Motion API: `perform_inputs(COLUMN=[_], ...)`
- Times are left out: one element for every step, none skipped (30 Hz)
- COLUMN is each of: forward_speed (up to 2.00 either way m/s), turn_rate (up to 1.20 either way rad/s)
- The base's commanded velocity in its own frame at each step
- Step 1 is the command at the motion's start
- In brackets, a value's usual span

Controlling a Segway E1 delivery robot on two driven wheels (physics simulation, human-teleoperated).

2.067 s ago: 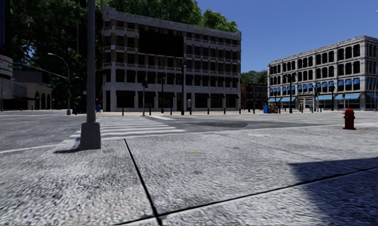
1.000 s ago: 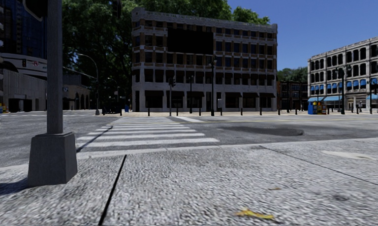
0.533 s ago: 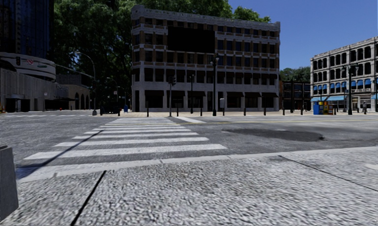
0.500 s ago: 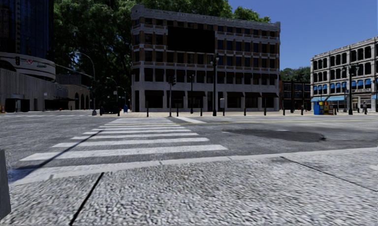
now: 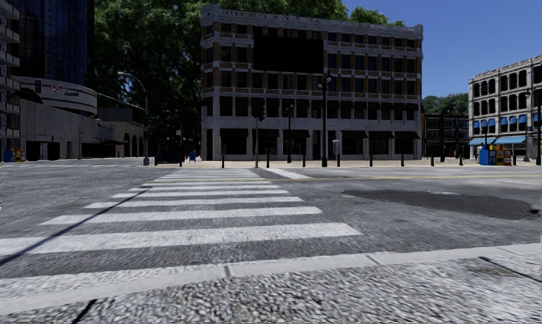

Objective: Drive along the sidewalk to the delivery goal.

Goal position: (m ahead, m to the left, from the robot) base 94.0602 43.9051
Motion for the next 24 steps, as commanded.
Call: perform_inputs(forward_speed=[1.90,1.90,1.90,1.90,1.90,1.90,1.91,1.94,1.94,1.96,1.97,1.97,1.97,1.97,1.98,1.98,1.98,1.98,1.98,1.98,1.98,1.98,1.98,1.98], turn_rate=[0.37,0.39,0.43,0.43,0.43,0.43,0.41,0.24,0.24,0.11,0.00,0.00,0.00,0.00,0.07,0.07,0.21,0.30,0.41,0.41,0.49,0.50,0.50,0.50])
